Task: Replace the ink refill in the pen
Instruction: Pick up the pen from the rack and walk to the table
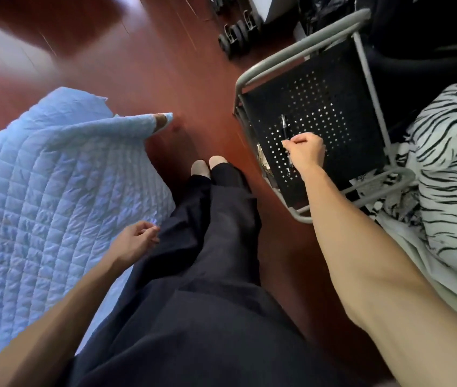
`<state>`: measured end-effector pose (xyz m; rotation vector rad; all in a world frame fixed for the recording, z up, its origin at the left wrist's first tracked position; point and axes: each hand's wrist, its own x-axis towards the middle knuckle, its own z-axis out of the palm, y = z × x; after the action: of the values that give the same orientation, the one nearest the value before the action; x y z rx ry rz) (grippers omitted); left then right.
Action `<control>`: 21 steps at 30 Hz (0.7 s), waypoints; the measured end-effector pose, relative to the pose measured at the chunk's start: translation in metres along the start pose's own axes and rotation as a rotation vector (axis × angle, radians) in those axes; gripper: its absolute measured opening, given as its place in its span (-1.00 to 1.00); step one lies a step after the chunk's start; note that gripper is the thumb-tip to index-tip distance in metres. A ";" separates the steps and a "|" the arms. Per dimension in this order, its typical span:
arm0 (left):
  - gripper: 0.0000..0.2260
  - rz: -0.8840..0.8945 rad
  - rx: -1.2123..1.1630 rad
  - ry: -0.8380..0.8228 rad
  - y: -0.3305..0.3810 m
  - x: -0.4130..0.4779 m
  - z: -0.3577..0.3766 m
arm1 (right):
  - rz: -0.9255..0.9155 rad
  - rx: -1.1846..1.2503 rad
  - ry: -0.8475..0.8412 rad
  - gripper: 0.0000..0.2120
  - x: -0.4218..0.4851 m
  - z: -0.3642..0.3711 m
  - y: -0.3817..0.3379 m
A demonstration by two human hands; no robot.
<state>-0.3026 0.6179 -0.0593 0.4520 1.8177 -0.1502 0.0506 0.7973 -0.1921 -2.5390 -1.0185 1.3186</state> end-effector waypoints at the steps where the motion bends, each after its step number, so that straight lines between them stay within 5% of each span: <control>1: -0.78 0.012 0.010 -0.005 0.006 0.004 0.003 | 0.005 -0.005 0.002 -0.83 0.004 0.001 0.000; 21: -0.78 0.070 0.025 0.002 0.014 0.015 -0.003 | 0.087 0.028 -0.022 -0.75 0.015 0.011 -0.006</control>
<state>-0.3035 0.6354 -0.0702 0.5330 1.8015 -0.1237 0.0456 0.8090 -0.2072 -2.5812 -0.8961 1.3757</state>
